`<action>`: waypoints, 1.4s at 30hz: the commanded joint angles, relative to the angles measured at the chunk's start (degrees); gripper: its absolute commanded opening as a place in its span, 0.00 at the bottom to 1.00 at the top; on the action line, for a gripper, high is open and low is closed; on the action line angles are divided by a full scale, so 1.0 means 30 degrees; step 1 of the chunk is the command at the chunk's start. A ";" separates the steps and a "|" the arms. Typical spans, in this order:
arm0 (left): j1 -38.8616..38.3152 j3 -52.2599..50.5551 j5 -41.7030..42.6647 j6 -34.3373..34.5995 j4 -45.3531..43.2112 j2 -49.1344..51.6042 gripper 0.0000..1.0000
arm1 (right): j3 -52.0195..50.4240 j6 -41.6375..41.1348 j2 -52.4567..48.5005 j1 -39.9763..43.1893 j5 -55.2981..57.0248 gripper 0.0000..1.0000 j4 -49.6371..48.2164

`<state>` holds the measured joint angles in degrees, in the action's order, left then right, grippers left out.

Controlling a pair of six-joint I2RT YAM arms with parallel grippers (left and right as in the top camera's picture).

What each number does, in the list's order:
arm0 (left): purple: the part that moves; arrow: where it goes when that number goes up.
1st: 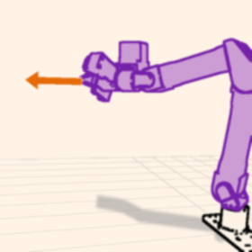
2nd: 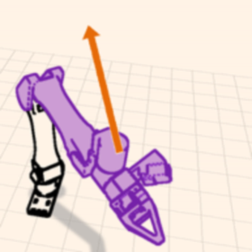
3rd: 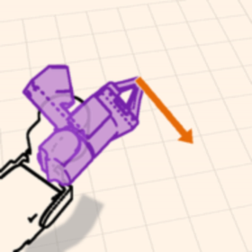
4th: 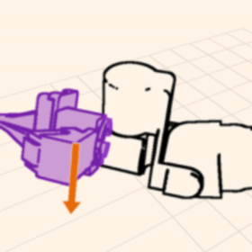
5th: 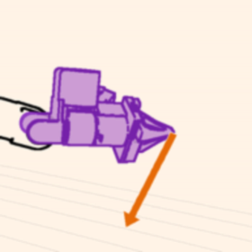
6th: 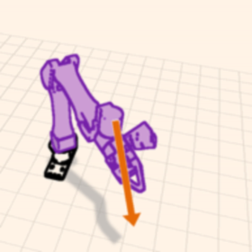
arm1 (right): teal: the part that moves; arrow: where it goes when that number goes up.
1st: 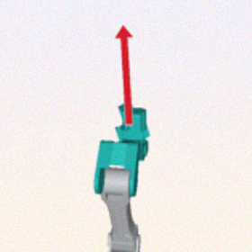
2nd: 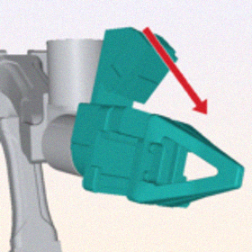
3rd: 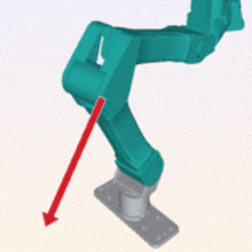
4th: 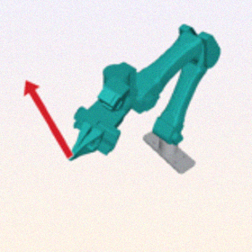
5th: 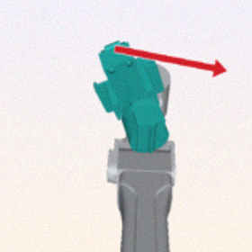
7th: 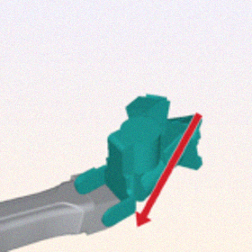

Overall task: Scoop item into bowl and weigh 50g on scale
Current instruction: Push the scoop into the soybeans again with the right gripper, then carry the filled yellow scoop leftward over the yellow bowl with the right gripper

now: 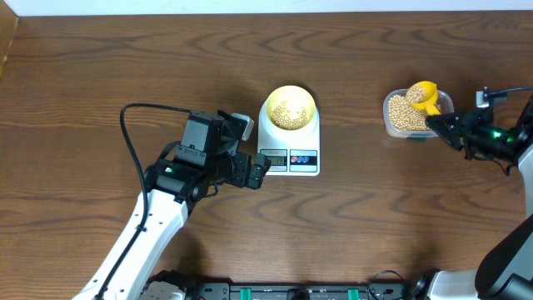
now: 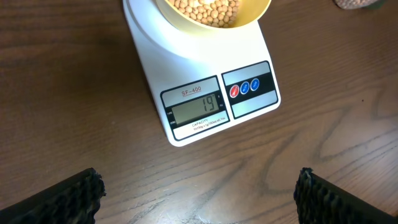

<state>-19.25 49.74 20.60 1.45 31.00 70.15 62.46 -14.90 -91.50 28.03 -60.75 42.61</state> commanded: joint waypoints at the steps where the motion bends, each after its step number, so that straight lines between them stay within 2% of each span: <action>1: -0.0029 0.0029 -0.0189 -0.0051 -0.0022 0.0073 1.00 | 0.0226 -0.0182 -0.0168 -0.0568 -0.1683 0.01 -0.0051; 12: -0.0029 0.0029 -0.0182 -0.0044 -0.0022 0.0073 1.00 | 0.0226 -0.1399 -0.0168 -0.3767 -0.2448 0.01 -0.1209; 25: -0.0029 0.0029 -0.0182 -0.0051 -0.0022 0.0073 1.00 | 0.0226 -0.6011 -0.0168 -0.9530 -0.2120 0.01 -0.6513; 28: -0.0029 0.0029 -0.0182 -0.0051 -0.0022 0.0073 1.00 | 0.0226 -0.7286 -0.0168 -1.1009 -0.0780 0.01 -0.7315; 34: -0.0029 0.0029 -0.0182 -0.0051 -0.0022 0.0073 1.00 | 0.0226 -0.7614 -0.0168 -1.3194 0.1785 0.01 -0.7439; 42: -0.0029 0.0029 -0.0182 -0.0051 -0.0022 0.0073 1.00 | 0.0226 -0.6987 -0.0168 -1.3806 0.4976 0.01 -0.7446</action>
<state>-19.25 49.74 20.62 1.45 31.00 70.15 62.52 -37.08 -91.50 -13.17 -51.09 20.47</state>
